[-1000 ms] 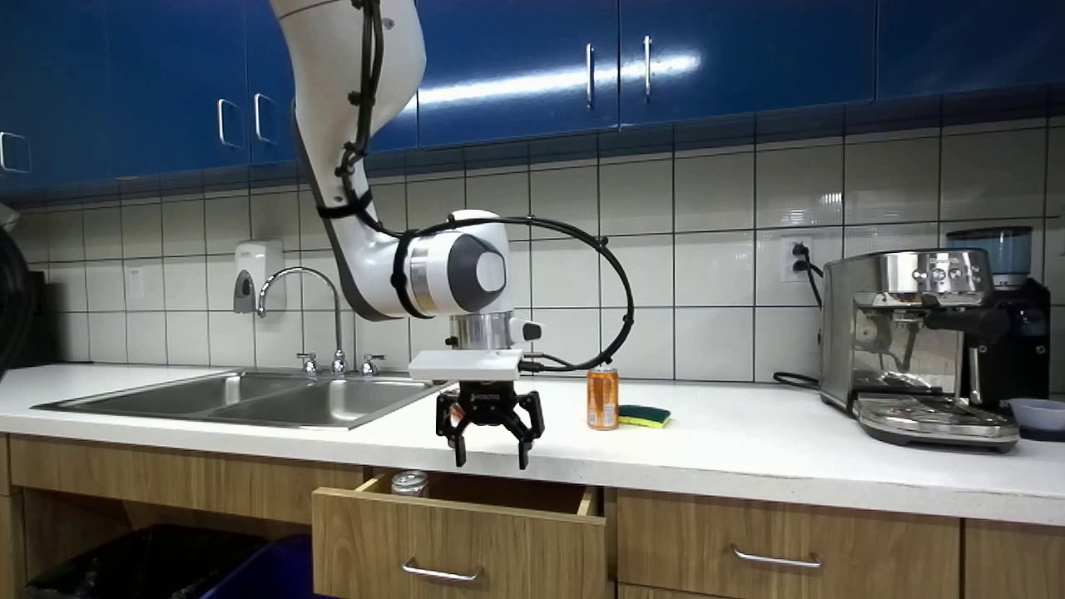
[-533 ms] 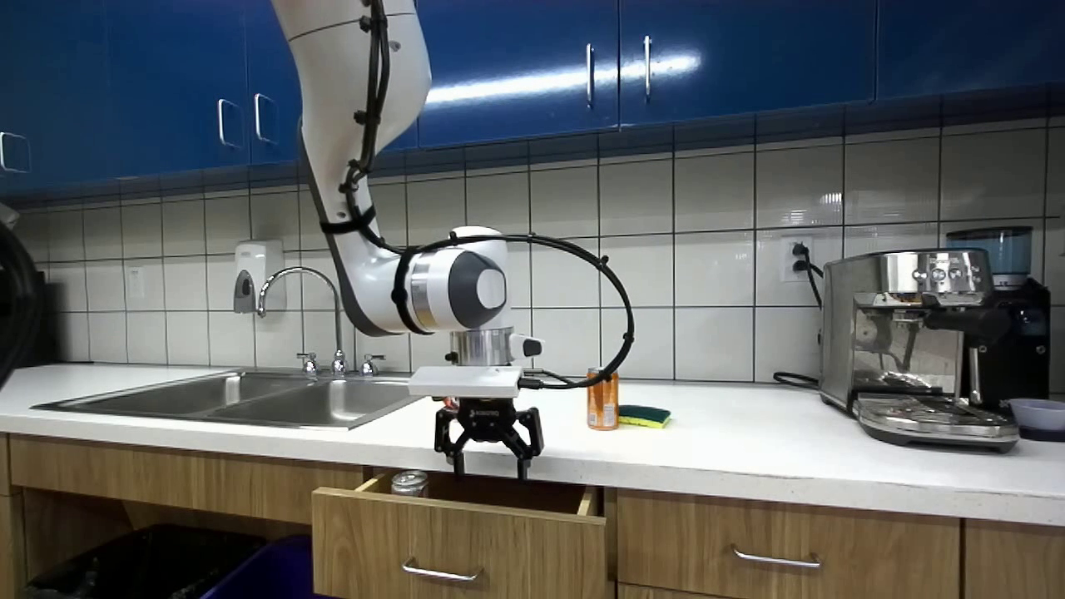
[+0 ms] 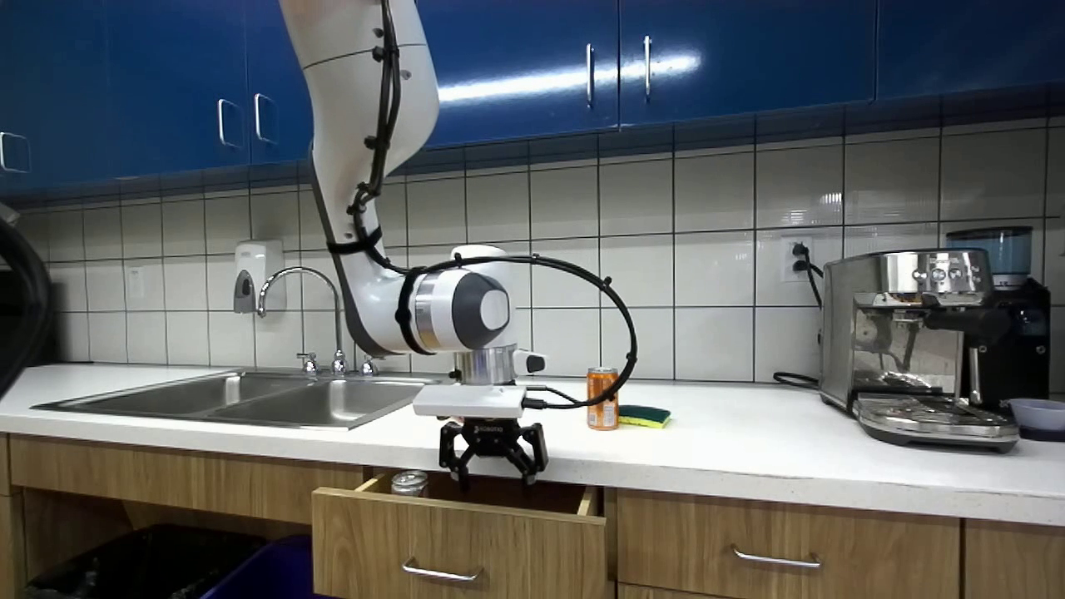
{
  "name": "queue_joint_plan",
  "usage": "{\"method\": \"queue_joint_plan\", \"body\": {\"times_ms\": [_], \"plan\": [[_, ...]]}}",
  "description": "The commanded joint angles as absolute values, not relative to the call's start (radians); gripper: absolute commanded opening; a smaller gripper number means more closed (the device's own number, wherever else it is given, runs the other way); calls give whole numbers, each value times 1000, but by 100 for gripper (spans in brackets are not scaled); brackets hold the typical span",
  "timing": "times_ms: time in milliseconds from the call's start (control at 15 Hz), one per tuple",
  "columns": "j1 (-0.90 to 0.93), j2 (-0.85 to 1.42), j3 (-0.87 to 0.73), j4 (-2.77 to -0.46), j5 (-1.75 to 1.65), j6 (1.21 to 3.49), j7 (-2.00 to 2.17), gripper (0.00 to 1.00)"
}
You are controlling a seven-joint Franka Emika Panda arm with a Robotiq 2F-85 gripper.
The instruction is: Open the drawer on the left and put the orange can in the drawer then push the drawer closed.
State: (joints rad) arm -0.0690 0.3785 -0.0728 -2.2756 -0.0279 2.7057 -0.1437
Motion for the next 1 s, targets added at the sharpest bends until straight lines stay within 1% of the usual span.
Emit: {"method": "queue_joint_plan", "body": {"times_ms": [0,933], "plan": [[-86,417,-61,-2238,-20,2722,-129,100],[-93,497,-59,-2156,-20,2720,-119,100]]}}
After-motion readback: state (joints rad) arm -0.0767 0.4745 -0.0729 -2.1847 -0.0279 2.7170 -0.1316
